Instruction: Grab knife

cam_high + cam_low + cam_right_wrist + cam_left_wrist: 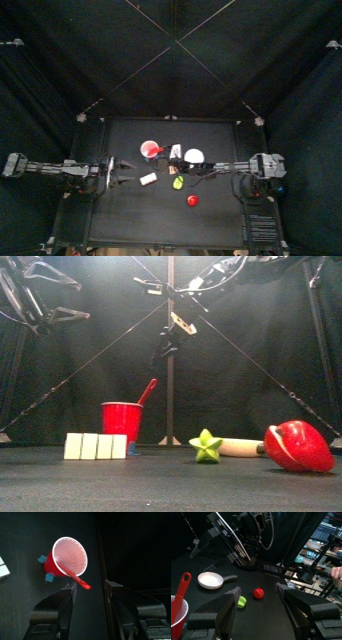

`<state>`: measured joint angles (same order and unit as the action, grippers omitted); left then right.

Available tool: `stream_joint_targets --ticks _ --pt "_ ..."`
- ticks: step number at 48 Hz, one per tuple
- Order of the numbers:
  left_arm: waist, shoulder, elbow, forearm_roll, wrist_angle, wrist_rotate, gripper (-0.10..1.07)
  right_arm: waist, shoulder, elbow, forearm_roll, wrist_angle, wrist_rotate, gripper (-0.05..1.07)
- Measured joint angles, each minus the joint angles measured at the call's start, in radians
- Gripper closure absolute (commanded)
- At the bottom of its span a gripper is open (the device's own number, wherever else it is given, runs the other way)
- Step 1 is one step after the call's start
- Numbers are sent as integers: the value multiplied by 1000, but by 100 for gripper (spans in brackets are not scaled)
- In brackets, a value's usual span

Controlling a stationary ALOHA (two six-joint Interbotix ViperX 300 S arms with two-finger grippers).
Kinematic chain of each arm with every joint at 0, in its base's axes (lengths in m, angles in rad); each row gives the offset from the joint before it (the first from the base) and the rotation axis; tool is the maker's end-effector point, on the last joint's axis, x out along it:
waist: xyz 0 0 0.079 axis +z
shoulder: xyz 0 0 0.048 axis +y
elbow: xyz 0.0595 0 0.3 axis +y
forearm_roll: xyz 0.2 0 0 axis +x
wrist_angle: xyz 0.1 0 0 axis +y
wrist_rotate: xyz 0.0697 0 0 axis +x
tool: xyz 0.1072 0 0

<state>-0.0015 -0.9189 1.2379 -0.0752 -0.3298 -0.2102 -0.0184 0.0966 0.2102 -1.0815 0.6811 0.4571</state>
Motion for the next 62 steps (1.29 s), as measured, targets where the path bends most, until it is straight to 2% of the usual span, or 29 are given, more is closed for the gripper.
stream_joint_targets --ticks 9,19,26,37,46,62 --pt "0 0 0 0 0 0 4 55 80 -98 43 209 -199 18" --pt "-2 -11 0 14 37 0 4 51 206 -238 94 388 -411 18" --pt "-11 -54 0 17 101 0 4 49 256 -319 98 430 -472 19" --pt "-14 -124 8 29 117 2 4 48 299 -351 101 456 -538 19" --pt "-11 -175 17 31 106 2 4 40 307 -354 97 465 -560 19" --pt "-5 -178 28 29 60 0 4 15 368 -413 83 488 -637 19"
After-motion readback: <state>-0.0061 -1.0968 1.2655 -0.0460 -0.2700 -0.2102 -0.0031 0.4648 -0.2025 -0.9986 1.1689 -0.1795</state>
